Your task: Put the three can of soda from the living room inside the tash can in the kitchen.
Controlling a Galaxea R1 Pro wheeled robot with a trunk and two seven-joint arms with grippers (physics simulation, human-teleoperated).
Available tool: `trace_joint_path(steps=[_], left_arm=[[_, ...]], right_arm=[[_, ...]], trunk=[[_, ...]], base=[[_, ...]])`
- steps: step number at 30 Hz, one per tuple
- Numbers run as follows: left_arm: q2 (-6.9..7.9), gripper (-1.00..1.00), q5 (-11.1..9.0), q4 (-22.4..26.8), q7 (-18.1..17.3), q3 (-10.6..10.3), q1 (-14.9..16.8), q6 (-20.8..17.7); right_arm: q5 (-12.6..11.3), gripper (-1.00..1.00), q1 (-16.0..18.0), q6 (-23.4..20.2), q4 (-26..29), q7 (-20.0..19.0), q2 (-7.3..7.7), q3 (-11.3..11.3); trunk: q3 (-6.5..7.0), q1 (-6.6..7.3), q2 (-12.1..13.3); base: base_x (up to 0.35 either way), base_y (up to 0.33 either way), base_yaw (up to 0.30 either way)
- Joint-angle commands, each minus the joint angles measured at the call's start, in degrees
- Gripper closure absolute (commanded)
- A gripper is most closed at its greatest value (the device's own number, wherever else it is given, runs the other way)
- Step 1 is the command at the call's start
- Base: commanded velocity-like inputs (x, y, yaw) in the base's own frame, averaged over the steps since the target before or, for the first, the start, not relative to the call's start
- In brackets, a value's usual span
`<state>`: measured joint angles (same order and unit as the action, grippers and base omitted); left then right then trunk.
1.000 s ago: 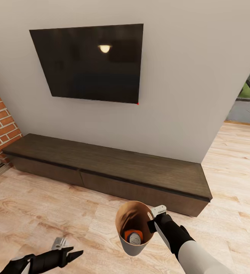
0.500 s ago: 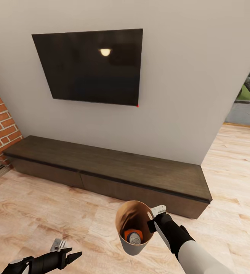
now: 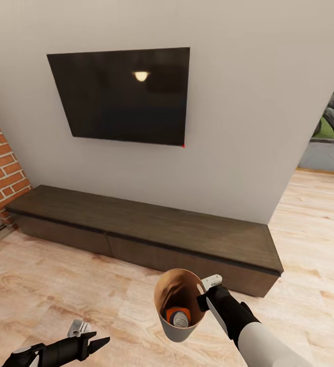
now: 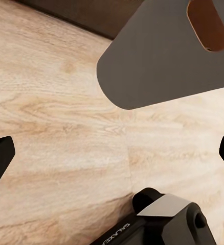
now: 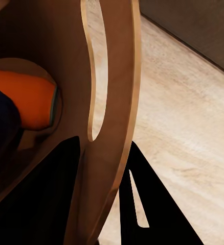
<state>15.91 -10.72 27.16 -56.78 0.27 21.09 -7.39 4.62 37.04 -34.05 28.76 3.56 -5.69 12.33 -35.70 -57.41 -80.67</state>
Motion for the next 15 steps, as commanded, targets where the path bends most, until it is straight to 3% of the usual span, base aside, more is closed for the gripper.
trace_joint_path(steps=[1, 15], left_arm=[[0.00, -1.00, 0.0, 0.0, 0.0, 0.0, 0.0, 0.0], [0.00, -1.00, 0.0, 0.0, 0.0, 0.0, 0.0, 0.0]], right_arm=[[-0.4, 1.00, 0.0, 0.0, 0.0, 0.0, -0.01, 0.0], [-0.4, 1.00, 0.0, 0.0, 0.1, 0.0, -0.02, 0.0]], trunk=[[0.10, 0.00, 0.0], [1.43, 0.00, 0.0]], base=[[0.000, 0.000, 0.000], [0.000, 0.000, 0.000]])
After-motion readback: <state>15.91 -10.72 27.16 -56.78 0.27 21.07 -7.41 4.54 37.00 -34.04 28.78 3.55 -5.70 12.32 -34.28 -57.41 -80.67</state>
